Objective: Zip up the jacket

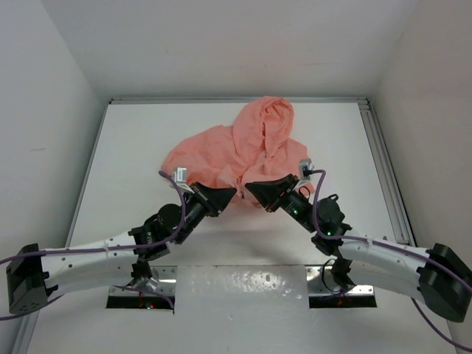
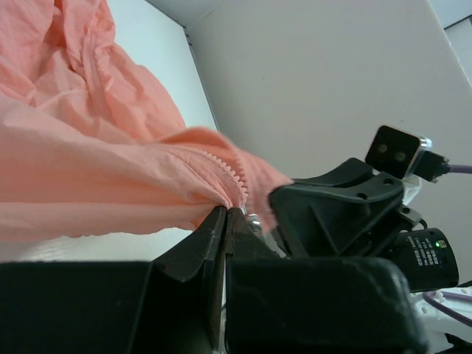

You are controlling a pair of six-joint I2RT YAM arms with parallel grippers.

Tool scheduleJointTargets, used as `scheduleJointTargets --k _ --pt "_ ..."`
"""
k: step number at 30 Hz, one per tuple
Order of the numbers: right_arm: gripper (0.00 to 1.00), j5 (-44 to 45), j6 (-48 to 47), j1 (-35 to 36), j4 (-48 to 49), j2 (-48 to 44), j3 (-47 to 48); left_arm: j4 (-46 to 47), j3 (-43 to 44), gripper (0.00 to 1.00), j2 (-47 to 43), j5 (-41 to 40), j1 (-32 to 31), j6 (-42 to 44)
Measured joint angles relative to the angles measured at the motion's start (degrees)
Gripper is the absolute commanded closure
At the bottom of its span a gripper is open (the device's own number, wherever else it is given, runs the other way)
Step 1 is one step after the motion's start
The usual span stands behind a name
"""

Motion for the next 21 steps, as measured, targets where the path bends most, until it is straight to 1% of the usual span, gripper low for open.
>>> scheduleJointTargets --k 11,18,21 --pt "1.00 -0.9 0.8 0.3 4.2 -3.0 -1.6 0.2 0.1 1.00 2.0 1.2 0.0 -4.6" --pt "1.00 -0.7 0.9 0.4 2.5 -3.2 -3.3 1.0 0.1 1.00 1.8 2.7 0.0 -5.0" --pt "1.00 -0.9 1.3 0.4 -0.1 -5.4 -3.4 0.9 0.1 1.00 1.6 3.1 0.0 -5.0"
